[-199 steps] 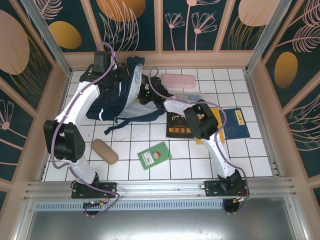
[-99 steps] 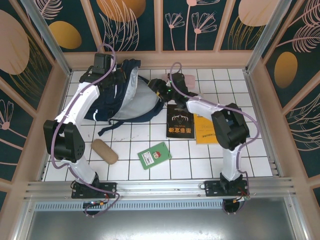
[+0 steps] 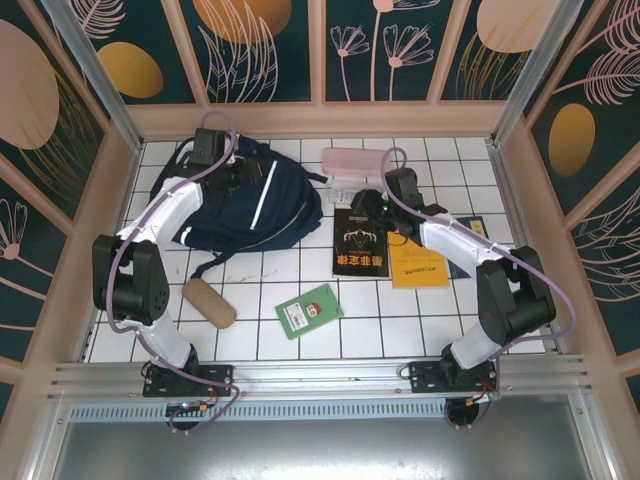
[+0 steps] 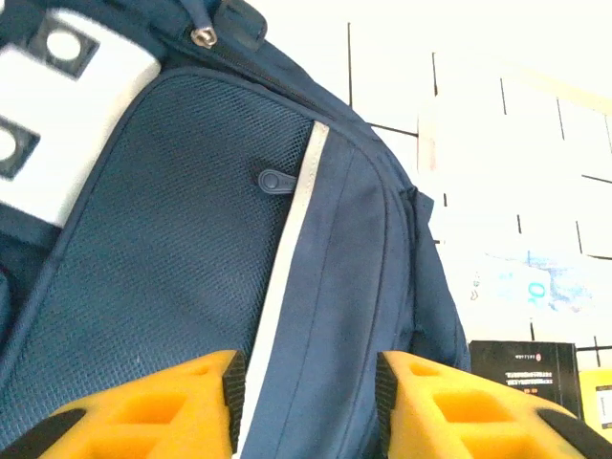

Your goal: Pack books, pencil case, and school supplies into a backpack

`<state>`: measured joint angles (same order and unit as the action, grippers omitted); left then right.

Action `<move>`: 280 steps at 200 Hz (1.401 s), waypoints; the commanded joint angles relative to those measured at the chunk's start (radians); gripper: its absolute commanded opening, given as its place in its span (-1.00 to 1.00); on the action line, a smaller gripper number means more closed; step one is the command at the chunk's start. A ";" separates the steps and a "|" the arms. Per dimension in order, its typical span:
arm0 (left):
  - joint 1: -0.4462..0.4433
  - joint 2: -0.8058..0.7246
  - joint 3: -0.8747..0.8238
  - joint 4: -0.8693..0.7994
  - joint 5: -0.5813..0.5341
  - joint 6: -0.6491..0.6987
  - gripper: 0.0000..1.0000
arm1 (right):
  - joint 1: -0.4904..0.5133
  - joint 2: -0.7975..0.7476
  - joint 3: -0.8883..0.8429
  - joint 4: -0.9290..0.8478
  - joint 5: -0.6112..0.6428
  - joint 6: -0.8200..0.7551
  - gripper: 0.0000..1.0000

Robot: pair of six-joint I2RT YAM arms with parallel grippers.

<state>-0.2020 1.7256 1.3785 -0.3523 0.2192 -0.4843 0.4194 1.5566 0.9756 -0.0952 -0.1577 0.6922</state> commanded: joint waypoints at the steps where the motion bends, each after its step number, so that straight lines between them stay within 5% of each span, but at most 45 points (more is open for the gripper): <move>1: -0.026 -0.073 -0.068 0.094 0.066 -0.085 -0.17 | -0.021 -0.046 -0.086 -0.062 0.024 -0.047 0.16; 58: -0.254 -0.041 -0.187 0.211 0.073 -0.198 -0.21 | -0.031 -0.022 -0.166 -0.046 0.024 -0.063 0.07; 106: -0.355 0.065 -0.202 0.242 0.035 -0.206 -0.34 | 0.007 0.056 -0.162 -0.002 -0.055 -0.044 -0.07; 157: -0.389 0.161 -0.186 0.228 0.032 -0.168 -0.34 | 0.074 0.089 -0.123 -0.012 -0.037 -0.033 -0.06; 280: -0.445 0.304 -0.121 0.205 0.040 -0.132 -0.56 | -0.015 0.046 -0.162 -0.046 0.009 -0.082 0.05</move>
<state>-0.6361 2.0014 1.2400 -0.1310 0.2581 -0.6365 0.4137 1.6039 0.8410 -0.1417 -0.1471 0.6281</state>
